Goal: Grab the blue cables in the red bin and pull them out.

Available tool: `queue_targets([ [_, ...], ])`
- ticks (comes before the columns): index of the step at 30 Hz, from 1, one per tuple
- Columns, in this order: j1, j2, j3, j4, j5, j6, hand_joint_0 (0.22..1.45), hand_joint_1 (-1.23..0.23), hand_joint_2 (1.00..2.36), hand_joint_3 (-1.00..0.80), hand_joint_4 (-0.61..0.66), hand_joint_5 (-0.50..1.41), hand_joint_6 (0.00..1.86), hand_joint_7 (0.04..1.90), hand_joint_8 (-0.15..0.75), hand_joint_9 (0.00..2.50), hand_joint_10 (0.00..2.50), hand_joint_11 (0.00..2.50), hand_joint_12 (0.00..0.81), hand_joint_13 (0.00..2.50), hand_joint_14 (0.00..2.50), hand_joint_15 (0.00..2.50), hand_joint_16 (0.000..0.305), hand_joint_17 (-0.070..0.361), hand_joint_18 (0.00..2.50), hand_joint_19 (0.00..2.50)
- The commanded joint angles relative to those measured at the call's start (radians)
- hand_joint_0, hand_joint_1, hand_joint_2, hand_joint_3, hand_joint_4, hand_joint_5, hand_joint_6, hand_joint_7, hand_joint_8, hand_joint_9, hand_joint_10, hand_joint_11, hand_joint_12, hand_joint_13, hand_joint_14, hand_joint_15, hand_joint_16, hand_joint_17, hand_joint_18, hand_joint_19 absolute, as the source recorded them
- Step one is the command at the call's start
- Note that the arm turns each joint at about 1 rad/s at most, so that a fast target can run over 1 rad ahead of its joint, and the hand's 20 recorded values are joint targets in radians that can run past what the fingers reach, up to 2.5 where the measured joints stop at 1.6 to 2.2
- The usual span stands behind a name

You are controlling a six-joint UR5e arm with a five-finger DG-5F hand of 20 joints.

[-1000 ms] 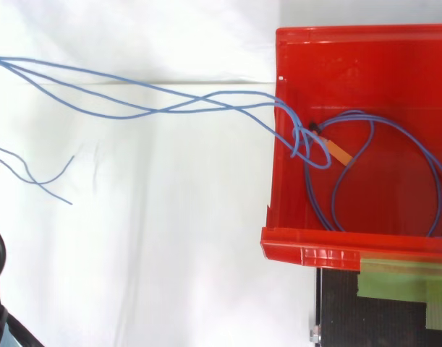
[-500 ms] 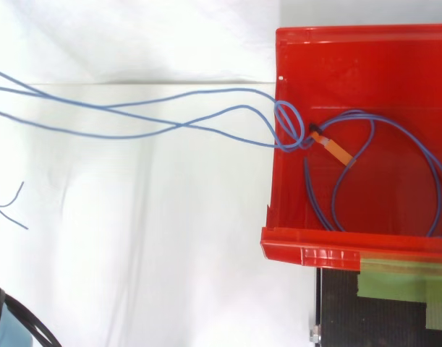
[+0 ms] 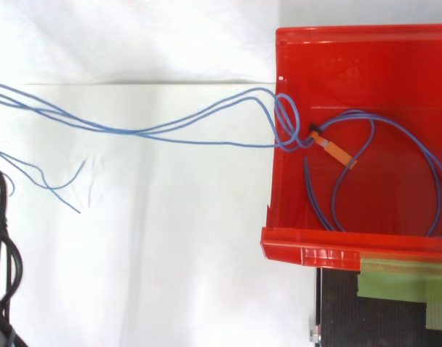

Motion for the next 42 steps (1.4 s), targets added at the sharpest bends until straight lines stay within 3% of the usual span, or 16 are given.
queue_targets([
  [1, 0.005, 0.0, -0.001, -0.078, 0.148, 0.25, 0.97, -0.93, 1.0, -1.0, -0.02, 0.6, 1.03, 0.5, 0.189, 1.1, 1.29, 1.57, 0.308, 1.38, 0.02, 1.49, 0.05, 0.112, 0.83, 0.75],
  [5, 0.013, 0.0, 0.0, -0.148, 0.203, 0.33, 0.97, -0.93, 1.0, -1.0, -0.02, 0.6, 1.03, 0.49, 0.19, 1.1, 1.29, 1.57, 0.307, 1.38, 0.02, 1.49, 0.05, 0.113, 0.82, 0.75],
  [6, 0.016, 0.001, 0.0, -0.174, 0.232, 0.367, 0.97, -0.93, 1.0, -1.0, -0.02, 0.6, 1.03, 0.5, 0.197, 1.1, 1.28, 1.58, 0.304, 1.38, 0.02, 1.48, 0.05, 0.113, 0.82, 0.74],
  [16, 0.03, 0.0, 0.0, -0.337, 0.336, 0.56, 0.97, -0.93, 1.0, -1.0, -0.02, 0.6, 1.02, 0.51, 0.189, 1.1, 1.24, 1.59, 0.307, 1.38, 0.02, 1.48, 0.05, 0.113, 0.82, 0.75],
  [26, 0.036, 0.0, 0.0, -0.417, 0.373, 0.655, 0.95, -0.93, 1.0, -1.0, 0.01, 0.58, 1.02, 0.5, 0.194, 1.1, 1.16, 1.61, 0.315, 1.37, 0.02, 1.48, 0.05, 0.113, 0.82, 0.75],
  [32, 0.038, 0.0, 0.0, -0.42, 0.376, 0.66, 0.9, -0.9, 1.0, -1.0, 0.05, 0.58, 0.91, 0.52, 0.195, 1.1, 0.98, 1.64, 0.313, 1.35, 0.02, 1.46, 0.051, 0.114, 0.8, 0.76],
  [42, 0.039, 0.0, 0.0, -0.42, 0.376, 0.66, 0.83, -0.85, 1.0, -1.0, 0.07, 0.61, 0.73, 0.57, 0.201, 1.1, 0.88, 1.67, 0.32, 1.34, 0.02, 1.44, 0.052, 0.117, 0.8, 0.76],
])
